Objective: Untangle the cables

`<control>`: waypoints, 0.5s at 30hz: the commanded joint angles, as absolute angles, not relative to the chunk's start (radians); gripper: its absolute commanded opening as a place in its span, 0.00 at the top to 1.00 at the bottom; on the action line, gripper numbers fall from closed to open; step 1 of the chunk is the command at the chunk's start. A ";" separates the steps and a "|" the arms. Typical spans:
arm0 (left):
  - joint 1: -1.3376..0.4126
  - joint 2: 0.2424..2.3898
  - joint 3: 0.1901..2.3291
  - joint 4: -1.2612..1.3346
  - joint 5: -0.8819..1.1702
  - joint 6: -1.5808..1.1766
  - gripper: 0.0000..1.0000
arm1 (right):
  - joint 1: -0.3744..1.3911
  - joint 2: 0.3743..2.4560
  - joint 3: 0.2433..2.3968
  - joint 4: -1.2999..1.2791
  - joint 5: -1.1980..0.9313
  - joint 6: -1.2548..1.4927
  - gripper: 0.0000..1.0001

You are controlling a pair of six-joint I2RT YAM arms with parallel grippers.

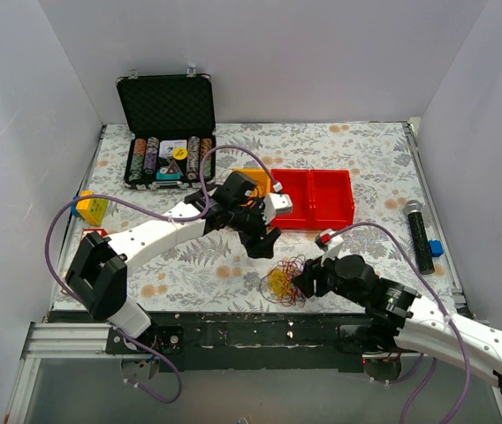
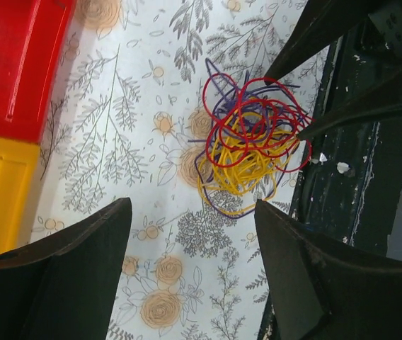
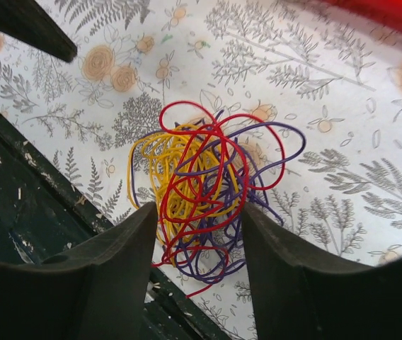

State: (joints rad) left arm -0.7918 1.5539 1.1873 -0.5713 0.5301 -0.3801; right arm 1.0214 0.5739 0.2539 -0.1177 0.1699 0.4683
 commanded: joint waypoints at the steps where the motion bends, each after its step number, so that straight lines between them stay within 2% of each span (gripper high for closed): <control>1: -0.844 1.558 1.244 -0.534 0.598 -0.281 0.29 | 1.017 0.492 0.340 -0.216 0.256 0.466 0.46; 3: -0.865 1.615 1.279 -0.529 0.591 -0.264 0.28 | 1.019 0.480 0.344 -0.233 0.259 0.468 0.51; 9: -0.873 1.778 1.400 -0.583 0.597 -0.268 0.27 | 1.019 0.474 0.328 -0.235 0.261 0.483 0.52; 15: -0.876 1.772 1.335 -0.584 0.646 -0.213 0.26 | 1.020 0.476 0.324 -0.230 0.262 0.483 0.52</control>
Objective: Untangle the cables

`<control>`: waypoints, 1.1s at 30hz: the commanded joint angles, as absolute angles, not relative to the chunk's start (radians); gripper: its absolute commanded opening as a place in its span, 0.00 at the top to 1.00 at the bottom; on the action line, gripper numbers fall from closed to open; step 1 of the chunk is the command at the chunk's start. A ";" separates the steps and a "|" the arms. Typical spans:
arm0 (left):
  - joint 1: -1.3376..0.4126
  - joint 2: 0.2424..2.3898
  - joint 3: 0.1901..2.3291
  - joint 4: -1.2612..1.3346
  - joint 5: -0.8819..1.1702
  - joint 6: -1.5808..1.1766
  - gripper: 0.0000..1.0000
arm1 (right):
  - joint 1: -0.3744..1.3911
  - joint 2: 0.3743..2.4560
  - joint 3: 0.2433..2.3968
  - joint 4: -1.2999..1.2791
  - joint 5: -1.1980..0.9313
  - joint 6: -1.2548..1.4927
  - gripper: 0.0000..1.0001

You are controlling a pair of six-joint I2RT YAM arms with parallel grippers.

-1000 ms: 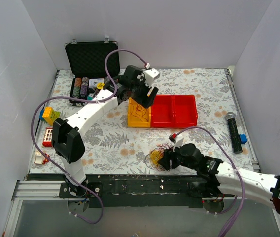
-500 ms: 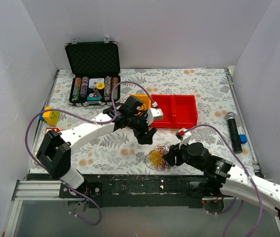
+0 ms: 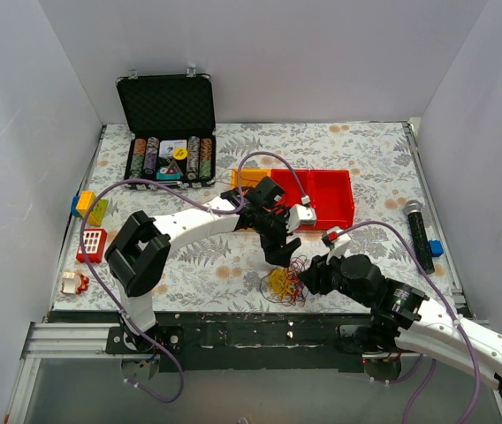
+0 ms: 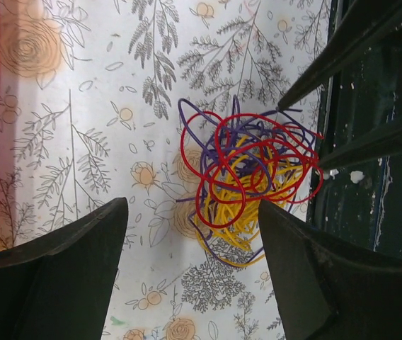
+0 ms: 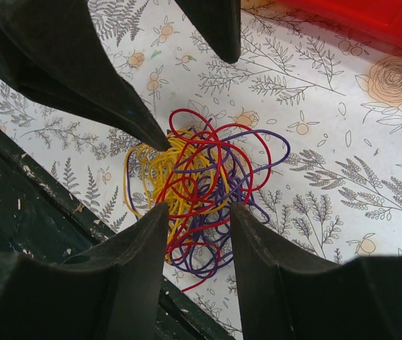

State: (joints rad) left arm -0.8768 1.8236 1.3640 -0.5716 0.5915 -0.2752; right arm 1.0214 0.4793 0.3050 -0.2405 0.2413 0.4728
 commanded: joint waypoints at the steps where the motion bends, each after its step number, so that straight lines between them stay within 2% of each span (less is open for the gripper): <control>1: -0.876 1.767 1.322 -0.584 0.644 -0.189 0.26 | 1.019 0.479 0.324 -0.229 0.261 0.483 0.52; 8: -0.876 1.718 1.310 -0.640 0.661 -0.051 0.23 | 1.020 0.489 0.319 -0.216 0.259 0.483 0.53; 21: -0.936 1.655 1.141 -0.325 0.584 -0.008 0.26 | 1.017 0.480 0.316 -0.209 0.270 0.494 0.53; 24: -0.940 1.673 1.163 -0.324 0.581 -0.005 0.36 | 1.017 0.471 0.313 -0.210 0.273 0.502 0.53; 26: -0.940 1.677 1.170 -0.322 0.577 -0.005 0.47 | 1.019 0.466 0.313 -0.212 0.273 0.505 0.53; 30: -0.940 1.654 1.160 -0.319 0.568 -0.005 0.78 | 1.019 0.462 0.314 -0.215 0.278 0.503 0.53; 33: -0.942 1.626 1.131 -0.311 0.563 -0.005 0.89 | 1.020 0.469 0.313 -0.210 0.278 0.502 0.53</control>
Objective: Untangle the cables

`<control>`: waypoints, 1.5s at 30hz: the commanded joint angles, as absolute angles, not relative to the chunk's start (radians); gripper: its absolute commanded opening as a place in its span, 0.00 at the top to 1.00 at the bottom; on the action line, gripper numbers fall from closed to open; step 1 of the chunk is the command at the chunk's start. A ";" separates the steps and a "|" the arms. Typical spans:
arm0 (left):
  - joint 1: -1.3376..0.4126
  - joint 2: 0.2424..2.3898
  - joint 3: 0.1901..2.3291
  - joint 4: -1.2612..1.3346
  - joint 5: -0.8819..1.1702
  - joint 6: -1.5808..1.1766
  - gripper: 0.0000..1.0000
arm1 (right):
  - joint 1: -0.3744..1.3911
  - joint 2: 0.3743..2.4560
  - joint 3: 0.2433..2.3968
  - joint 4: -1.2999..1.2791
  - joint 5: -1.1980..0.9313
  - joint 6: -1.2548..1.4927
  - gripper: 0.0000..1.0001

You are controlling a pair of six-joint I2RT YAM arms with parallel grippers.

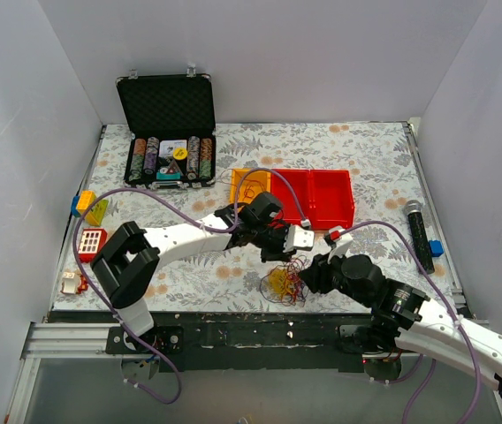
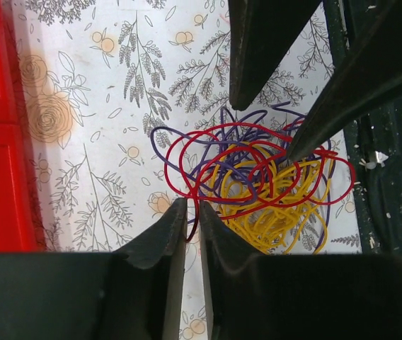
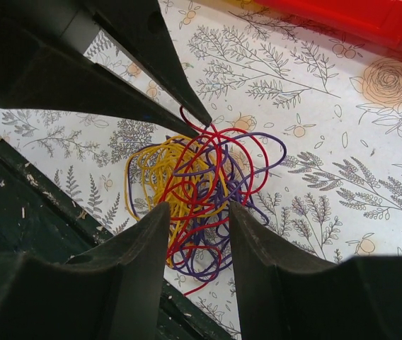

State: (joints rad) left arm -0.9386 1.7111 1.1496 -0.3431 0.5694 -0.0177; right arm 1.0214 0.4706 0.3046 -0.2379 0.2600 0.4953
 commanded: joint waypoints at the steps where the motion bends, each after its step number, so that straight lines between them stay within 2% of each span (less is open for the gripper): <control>1: -0.942 1.623 1.120 -0.310 0.560 -0.005 0.94 | 1.017 0.471 0.311 -0.206 0.279 0.502 0.53; 3: -0.943 1.623 1.115 -0.307 0.546 0.020 1.00 | 1.019 0.474 0.311 -0.199 0.279 0.500 0.53; 7: -0.943 1.617 1.143 -0.293 0.516 -0.040 1.00 | 1.017 0.468 0.327 -0.210 0.302 0.494 0.52; 8: -0.943 1.611 1.152 -0.291 0.502 -0.055 1.00 | 1.019 0.460 0.336 -0.216 0.313 0.485 0.47; 9: -0.943 1.605 1.166 -0.291 0.491 -0.076 1.00 | 1.017 0.456 0.344 -0.221 0.325 0.477 0.36; 11: -0.943 1.583 1.192 -0.307 0.474 -0.110 1.00 | 1.017 0.448 0.359 -0.210 0.337 0.453 0.24; 12: -0.943 1.572 1.206 -0.319 0.472 -0.130 1.00 | 1.017 0.449 0.367 -0.198 0.336 0.431 0.20; 15: -0.943 1.526 1.235 -0.370 0.483 -0.164 1.00 | 1.020 0.472 0.396 -0.161 0.330 0.371 0.17; 22: -0.943 1.387 1.195 -0.425 0.523 -0.204 1.00 | 1.019 0.589 0.448 -0.009 0.337 0.255 0.17; 30: -0.943 1.351 1.235 -0.503 0.537 -0.209 1.00 | 1.019 0.779 0.466 0.236 0.299 0.178 0.18; 35: -0.945 1.339 1.269 -0.520 0.522 -0.215 1.00 | 1.017 0.890 0.476 0.348 0.186 0.201 0.20; 39: -0.945 1.327 1.311 -0.520 0.522 -0.245 1.00 | 1.019 0.951 0.471 0.370 0.189 0.247 0.25; 45: -0.945 1.318 1.471 -0.535 0.525 -0.353 1.00 | 1.019 1.003 0.400 0.469 0.150 0.314 0.28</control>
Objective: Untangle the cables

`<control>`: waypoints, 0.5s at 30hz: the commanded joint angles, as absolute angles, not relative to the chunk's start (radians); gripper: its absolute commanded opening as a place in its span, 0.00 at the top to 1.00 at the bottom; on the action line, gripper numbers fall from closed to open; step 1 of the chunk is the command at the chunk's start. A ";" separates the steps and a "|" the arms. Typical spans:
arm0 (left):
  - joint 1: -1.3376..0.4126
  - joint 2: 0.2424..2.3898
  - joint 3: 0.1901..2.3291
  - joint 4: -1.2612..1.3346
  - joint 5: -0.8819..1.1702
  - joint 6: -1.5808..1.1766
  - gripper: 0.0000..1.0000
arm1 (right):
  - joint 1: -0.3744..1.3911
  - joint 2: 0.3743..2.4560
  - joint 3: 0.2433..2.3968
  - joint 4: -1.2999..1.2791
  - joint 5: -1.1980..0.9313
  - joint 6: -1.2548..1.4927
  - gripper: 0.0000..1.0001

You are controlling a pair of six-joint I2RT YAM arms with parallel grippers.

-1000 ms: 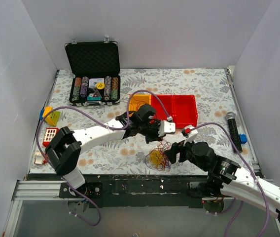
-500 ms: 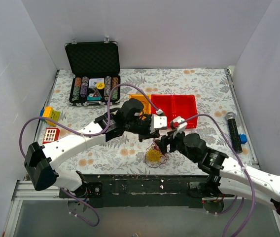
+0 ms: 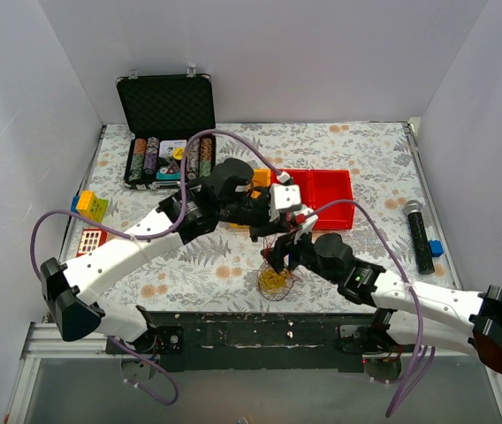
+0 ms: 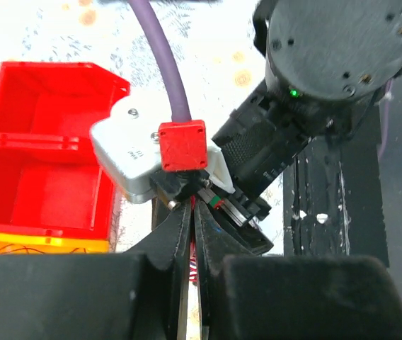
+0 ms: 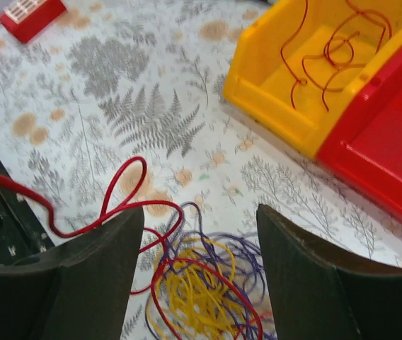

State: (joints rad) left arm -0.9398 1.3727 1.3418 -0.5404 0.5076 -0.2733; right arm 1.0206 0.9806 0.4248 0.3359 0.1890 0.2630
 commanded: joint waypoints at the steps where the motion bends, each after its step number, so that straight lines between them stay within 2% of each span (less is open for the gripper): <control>1: -0.945 1.313 1.497 -0.538 0.517 -0.356 1.00 | 1.019 1.011 0.393 0.483 0.140 0.324 0.28; 15: -0.945 1.250 1.684 -0.410 0.279 -0.357 1.00 | 1.020 1.069 0.273 0.549 0.094 0.402 0.29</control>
State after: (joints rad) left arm -0.9428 1.2808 1.6218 -0.4793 0.3592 -0.3599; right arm 1.0145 1.0534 0.2996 0.5007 0.1120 0.3794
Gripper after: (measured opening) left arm 0.015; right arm 0.708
